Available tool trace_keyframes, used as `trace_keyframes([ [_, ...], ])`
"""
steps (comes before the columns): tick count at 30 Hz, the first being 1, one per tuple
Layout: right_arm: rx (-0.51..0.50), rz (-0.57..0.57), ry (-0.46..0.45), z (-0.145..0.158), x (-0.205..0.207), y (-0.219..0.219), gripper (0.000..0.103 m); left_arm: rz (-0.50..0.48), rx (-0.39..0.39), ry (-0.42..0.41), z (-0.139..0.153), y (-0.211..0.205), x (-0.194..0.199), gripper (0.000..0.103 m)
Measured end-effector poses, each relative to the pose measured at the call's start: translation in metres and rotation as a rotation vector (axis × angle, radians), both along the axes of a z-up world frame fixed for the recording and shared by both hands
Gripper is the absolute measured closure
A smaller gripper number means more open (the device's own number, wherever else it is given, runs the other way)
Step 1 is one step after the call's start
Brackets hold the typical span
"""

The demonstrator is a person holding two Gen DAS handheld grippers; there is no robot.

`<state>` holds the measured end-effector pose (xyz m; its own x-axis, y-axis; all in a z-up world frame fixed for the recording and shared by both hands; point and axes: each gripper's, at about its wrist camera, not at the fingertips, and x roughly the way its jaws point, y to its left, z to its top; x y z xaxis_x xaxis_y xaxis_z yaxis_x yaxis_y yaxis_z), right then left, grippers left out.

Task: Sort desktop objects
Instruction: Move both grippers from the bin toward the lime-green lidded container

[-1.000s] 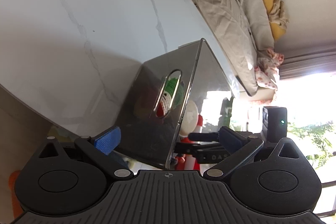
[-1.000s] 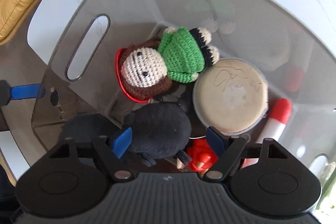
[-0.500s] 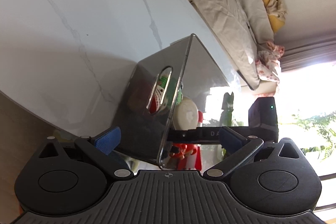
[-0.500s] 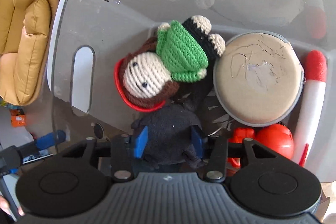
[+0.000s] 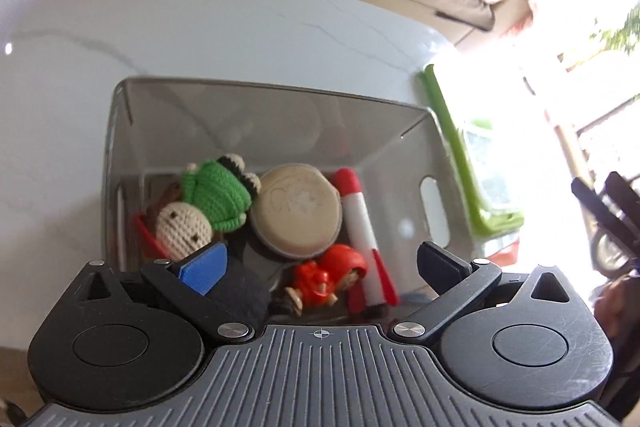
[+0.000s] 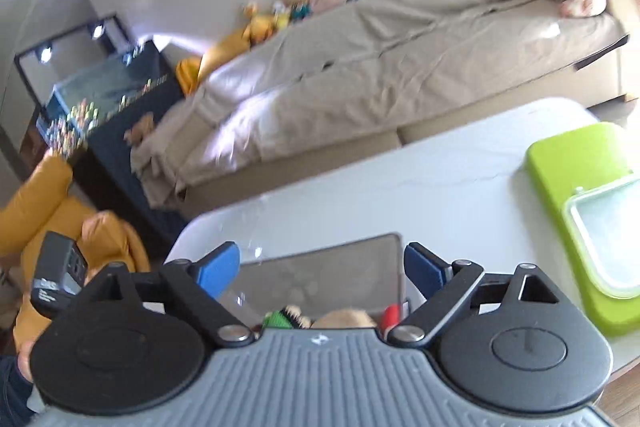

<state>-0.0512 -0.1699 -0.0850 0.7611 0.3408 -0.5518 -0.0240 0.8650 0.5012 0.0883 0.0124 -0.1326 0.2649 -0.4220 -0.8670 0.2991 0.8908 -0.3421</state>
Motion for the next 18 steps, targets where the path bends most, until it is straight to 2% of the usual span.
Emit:
trace_keyframes([
  [2, 0.027, -0.104, -0.088, 0.0, -0.023, -0.028, 0.009, -0.108, 0.071, 0.042, -0.012, -0.031, 0.006, 0.0],
  [4, 0.055, -0.209, -0.175, 0.0, -0.046, -0.055, 0.008, -0.171, 0.054, 0.176, -0.031, -0.05, 0.014, 0.0],
  [5, 0.067, -0.241, -0.183, -0.005, -0.052, -0.067, 0.007, -0.187, 0.043, 0.239, -0.04, -0.057, 0.017, 0.0],
  [7, 0.085, -0.232, -0.131, -0.027, -0.052, -0.087, 0.006, -0.19, 0.067, 0.312, -0.056, -0.069, 0.027, 0.0],
  [9, 0.121, -0.242, -0.105, -0.043, -0.055, -0.102, 0.006, -0.176, 0.145, 0.316, -0.069, -0.077, 0.033, 0.0],
  [15, 0.252, -0.343, -0.078, -0.073, -0.076, -0.145, 0.002, -0.287, 0.298, 0.309, -0.095, -0.103, 0.031, 0.001],
  [17, 0.315, -0.375, -0.052, -0.085, -0.076, -0.158, 0.002, -0.339, 0.37, 0.286, -0.102, -0.112, 0.026, 0.004],
  [18, 0.341, -0.386, -0.04, -0.09, -0.077, -0.164, 0.002, -0.36, 0.407, 0.264, -0.104, -0.117, 0.023, 0.009],
])
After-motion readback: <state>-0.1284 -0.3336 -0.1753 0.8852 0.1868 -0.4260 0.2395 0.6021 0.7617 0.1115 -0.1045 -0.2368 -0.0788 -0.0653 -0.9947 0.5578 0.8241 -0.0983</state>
